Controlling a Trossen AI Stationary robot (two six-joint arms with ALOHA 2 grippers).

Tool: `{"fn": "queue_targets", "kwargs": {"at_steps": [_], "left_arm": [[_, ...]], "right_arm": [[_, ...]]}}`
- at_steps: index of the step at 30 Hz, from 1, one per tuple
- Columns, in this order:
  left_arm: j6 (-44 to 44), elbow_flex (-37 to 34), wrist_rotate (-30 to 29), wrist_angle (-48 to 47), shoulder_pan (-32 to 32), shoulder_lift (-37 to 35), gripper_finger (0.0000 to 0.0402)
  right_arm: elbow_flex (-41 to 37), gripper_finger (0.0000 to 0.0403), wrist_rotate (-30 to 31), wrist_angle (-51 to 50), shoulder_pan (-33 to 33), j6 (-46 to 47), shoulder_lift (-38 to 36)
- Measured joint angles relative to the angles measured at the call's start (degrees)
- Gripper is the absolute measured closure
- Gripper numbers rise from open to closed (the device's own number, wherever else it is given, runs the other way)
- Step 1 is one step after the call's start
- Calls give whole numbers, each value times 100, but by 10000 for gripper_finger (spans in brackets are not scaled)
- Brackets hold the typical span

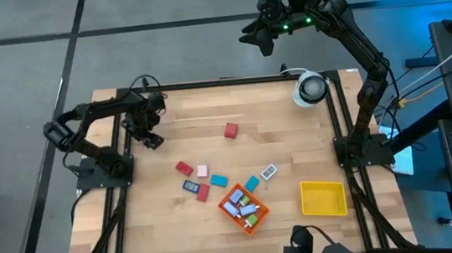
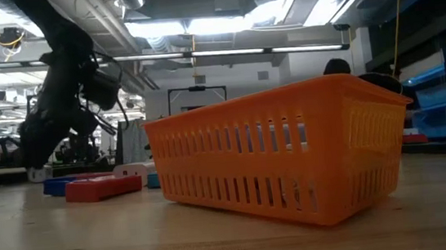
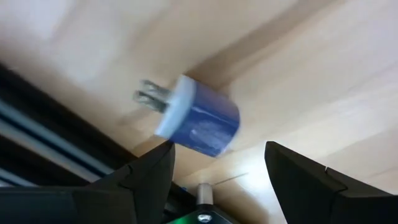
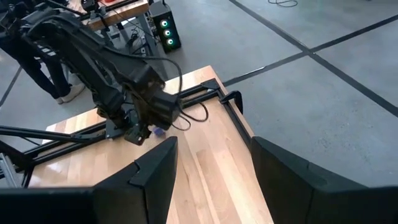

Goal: Pick & Place Office items
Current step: Put the violet charger adapter into the orange bin

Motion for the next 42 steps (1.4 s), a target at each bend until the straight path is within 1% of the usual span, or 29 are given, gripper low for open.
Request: {"fn": "queue_targets", "kwargs": {"at_steps": [4, 9, 12, 16, 23, 29, 32, 33, 35, 38, 42], "left_arm": [[-4, 2, -130, 22, 423, -75, 155], [-4, 15, -20, 114, 819, 147, 155], [-2, 54, -6, 347, 835, 303, 155], [-2, 64, 17, 959, 799, 443, 155], [23, 85, 19, 789, 806, 766, 155], [42, 76, 6, 710, 635, 794, 155], [73, 8, 63, 192, 508, 812, 155], [75, 8, 104, 193, 481, 782, 155], [79, 77, 49, 508, 454, 747, 155], [82, 32, 59, 306, 452, 759, 155], [81, -2, 28, 593, 527, 745, 155]], "right_arm": [[0, 192, -2, 0, -43, 88, 0], [0, 192, -31, -45, -48, 90, 0], [0, 192, -44, -68, -48, 89, 0], [0, 192, -42, -68, -48, 88, 0], [0, 192, -5, -118, -51, 91, 0], [0, 192, 68, -114, -72, 93, 0], [0, 192, 170, -114, -76, 104, 0], [0, 192, 166, -115, -91, 104, 0], [2, 192, 160, -115, -101, 105, 0], [2, 192, 160, -116, -105, 109, 0], [2, 192, 148, -116, -101, 134, 0]]}}
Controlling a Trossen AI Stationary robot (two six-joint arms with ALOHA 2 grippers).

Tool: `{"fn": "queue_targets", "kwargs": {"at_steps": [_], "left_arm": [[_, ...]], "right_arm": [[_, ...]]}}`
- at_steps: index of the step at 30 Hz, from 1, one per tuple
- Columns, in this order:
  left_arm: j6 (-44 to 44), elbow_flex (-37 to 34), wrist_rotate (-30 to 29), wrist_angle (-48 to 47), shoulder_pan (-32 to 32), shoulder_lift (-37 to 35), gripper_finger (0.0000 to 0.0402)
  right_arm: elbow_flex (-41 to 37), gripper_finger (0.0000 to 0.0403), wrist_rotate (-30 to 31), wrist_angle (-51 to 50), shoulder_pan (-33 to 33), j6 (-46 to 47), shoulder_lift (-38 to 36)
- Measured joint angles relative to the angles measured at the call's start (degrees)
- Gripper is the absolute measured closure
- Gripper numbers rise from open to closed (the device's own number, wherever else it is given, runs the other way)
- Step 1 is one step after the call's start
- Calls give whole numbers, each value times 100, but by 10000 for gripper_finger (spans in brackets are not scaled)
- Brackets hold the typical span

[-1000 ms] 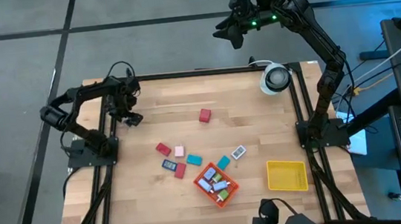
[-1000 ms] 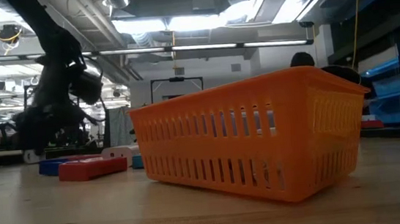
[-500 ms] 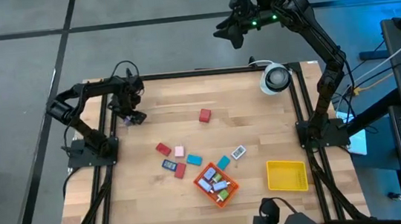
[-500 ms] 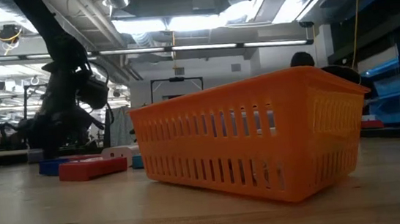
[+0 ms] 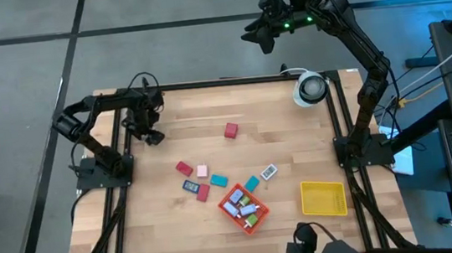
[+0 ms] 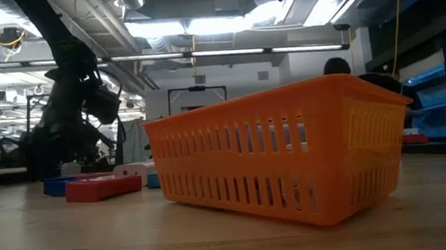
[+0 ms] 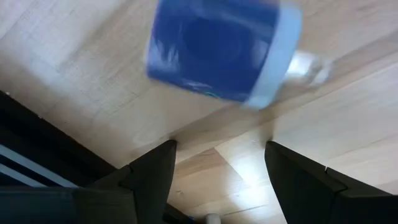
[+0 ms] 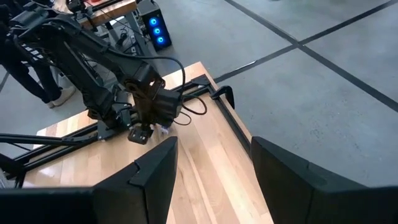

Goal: Pick & Place Office items
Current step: Put the violet charger adapter into the orange bin

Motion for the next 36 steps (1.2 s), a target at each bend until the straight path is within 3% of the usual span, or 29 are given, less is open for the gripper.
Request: {"fn": "queue_targets", "kwargs": {"at_steps": [19, 26, 30, 36], "left_arm": [[48, 139, -211, 235, 170, 32, 164], [10, 577, 241, 57, 52, 34, 164], [10, 802, -135, 24, -40, 34, 164], [8, 830, -133, 188, 24, 222, 164]], "right_arm": [[0, 192, -48, 0, 0, 123, 0], [0, 192, -48, 0, 0, 123, 0], [0, 192, -48, 0, 0, 171, 0], [0, 192, -48, 2, 0, 211, 0]]}}
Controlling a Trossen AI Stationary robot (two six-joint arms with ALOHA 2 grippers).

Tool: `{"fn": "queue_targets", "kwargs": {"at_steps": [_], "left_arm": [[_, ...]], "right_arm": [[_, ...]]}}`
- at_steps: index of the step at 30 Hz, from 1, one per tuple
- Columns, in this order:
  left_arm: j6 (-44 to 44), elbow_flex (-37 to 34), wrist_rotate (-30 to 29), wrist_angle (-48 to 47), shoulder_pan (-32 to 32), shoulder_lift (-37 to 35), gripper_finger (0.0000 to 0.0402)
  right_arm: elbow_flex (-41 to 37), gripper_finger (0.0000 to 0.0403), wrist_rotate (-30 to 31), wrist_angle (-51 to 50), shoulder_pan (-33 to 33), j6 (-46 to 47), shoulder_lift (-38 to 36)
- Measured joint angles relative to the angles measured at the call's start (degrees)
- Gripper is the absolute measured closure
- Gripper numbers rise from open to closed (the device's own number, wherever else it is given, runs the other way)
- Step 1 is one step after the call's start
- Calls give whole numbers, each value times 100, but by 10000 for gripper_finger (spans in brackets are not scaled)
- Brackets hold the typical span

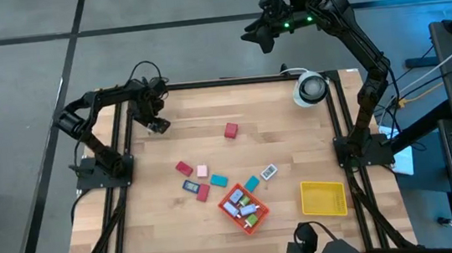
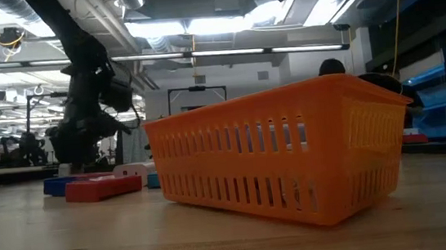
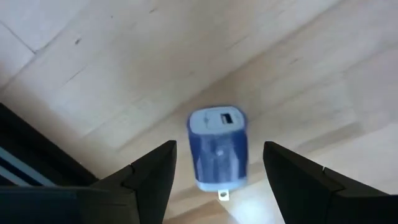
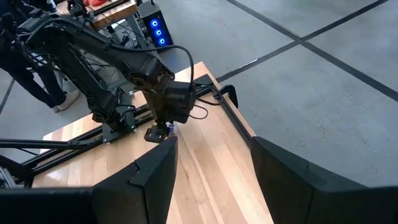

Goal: Pick & Place Office items
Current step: Put the violet charger adapter into the orange bin

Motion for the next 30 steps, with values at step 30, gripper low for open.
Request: {"fn": "queue_targets", "kwargs": {"at_steps": [30], "left_arm": [[15, 7, -84, 116, -337, 438, 269]], "right_arm": [[0, 192, 2, -2, -24, -87, 0]]}}
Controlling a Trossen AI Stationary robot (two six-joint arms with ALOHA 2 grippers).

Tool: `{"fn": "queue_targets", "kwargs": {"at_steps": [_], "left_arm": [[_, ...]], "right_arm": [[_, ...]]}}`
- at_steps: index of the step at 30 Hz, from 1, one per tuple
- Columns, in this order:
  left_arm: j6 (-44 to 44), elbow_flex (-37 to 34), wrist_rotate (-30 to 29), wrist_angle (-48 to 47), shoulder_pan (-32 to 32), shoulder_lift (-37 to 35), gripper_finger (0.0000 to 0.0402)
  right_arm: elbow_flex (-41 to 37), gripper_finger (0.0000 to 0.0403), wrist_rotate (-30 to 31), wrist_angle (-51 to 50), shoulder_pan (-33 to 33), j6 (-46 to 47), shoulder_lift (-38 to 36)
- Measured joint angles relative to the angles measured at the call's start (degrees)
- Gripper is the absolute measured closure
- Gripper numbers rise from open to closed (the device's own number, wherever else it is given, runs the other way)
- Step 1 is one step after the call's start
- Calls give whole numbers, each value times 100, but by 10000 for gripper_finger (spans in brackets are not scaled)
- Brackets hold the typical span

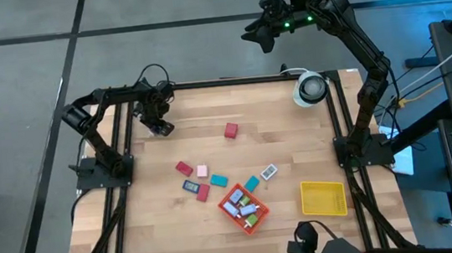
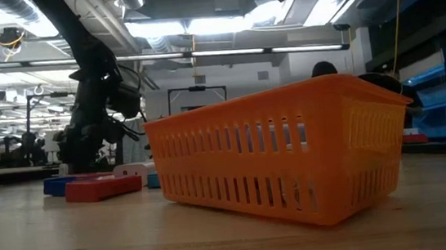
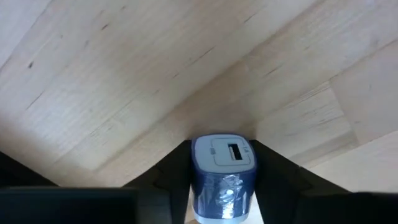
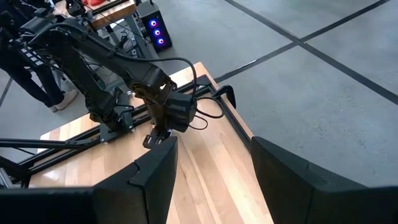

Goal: Pick & Place Office items
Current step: Put the violet charger adapter into the orange bin

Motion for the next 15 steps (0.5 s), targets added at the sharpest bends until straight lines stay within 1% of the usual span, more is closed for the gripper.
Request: {"fn": "queue_targets", "kwargs": {"at_steps": [9, 12, 15], "left_arm": [[13, -7, 3, -22, 3, 4, 272], [24, 40, 143, -70, 9, 16, 272], [30, 243, 368, -261, -8, 54, 272]], "right_arm": [[0, 192, 0, 0, 0, -3, 0], [0, 192, 0, 0, -9, -4, 0], [0, 192, 0, 0, -9, -4, 0]]}}
